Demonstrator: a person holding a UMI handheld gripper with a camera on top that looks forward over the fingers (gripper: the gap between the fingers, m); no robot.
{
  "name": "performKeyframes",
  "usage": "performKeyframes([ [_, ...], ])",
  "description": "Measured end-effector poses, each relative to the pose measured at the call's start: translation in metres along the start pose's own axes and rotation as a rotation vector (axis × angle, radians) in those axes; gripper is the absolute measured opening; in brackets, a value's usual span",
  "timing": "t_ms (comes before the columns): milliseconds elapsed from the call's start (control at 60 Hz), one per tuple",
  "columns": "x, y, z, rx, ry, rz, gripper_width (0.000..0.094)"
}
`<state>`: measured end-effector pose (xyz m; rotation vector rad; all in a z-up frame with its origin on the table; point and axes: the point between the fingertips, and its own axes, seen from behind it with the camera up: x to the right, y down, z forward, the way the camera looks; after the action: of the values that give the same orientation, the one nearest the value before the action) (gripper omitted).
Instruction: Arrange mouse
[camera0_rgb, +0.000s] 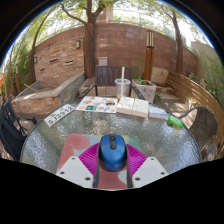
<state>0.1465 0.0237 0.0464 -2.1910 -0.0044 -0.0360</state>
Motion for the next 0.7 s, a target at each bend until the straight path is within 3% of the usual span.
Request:
performKeyframes([
  [167, -0.013, 0.047, 0.021, -0.111, -0.026, 0.022, 0.0535],
  [200, -0.013, 0.050, 0.015, -0.125, -0.012, 0.019, 0.0631],
  [250, -0.015, 0.044, 0.001, -0.114, -0.010, 0.007, 0.0866],
  [283, -0.012, 0.033, -0.009, -0.107, -0.011, -0.002, 0.0824],
  [350, -0.014, 0.020, -0.040, -0.079, 0.004, -0.015, 0.0862],
  [700, -0.027, -0.023, -0.193, -0.052, 0.045, -0.054, 0.0847],
])
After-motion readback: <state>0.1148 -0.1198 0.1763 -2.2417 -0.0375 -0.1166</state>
